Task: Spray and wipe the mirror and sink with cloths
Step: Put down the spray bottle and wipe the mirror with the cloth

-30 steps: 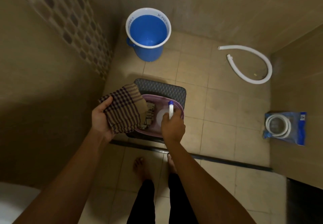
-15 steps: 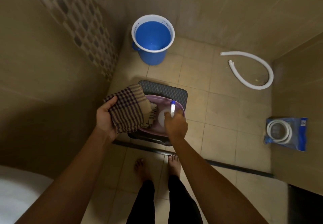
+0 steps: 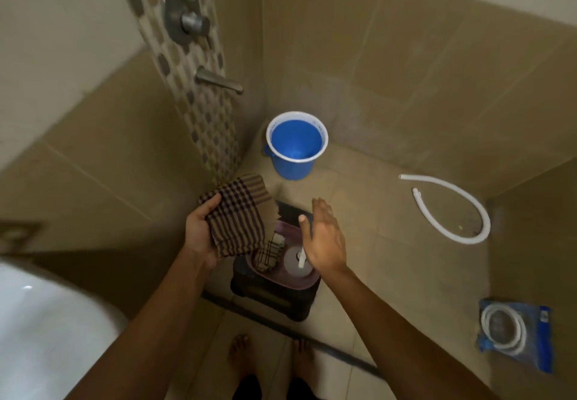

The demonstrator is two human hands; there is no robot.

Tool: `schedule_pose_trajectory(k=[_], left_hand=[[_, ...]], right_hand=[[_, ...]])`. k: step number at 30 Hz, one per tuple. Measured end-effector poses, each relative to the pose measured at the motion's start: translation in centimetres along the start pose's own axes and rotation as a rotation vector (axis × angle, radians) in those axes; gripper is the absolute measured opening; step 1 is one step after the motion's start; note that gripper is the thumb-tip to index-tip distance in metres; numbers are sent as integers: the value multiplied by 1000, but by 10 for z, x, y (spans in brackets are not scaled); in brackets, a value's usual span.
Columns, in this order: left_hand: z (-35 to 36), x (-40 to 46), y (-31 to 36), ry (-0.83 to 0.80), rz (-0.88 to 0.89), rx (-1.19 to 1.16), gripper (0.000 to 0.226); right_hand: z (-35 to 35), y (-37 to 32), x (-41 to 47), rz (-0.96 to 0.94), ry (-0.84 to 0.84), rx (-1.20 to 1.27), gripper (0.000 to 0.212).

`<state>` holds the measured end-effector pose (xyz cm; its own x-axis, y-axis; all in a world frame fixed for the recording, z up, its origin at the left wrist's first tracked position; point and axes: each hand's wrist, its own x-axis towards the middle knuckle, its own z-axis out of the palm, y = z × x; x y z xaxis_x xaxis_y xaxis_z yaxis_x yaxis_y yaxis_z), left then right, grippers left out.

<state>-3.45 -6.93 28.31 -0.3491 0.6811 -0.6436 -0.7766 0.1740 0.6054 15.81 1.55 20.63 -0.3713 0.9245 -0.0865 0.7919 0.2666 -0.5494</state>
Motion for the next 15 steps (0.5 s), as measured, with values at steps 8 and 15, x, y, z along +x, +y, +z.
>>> schedule_pose_trajectory(k=[8,15], left_hand=[[-5,-55,19,80,188,-152,42],[-43,-109,32,189,327,-303,41]], right_hand=[[-32,-36,11,-357,-213,-236,59],[-27,-99,7,-602,-273,-141,102]])
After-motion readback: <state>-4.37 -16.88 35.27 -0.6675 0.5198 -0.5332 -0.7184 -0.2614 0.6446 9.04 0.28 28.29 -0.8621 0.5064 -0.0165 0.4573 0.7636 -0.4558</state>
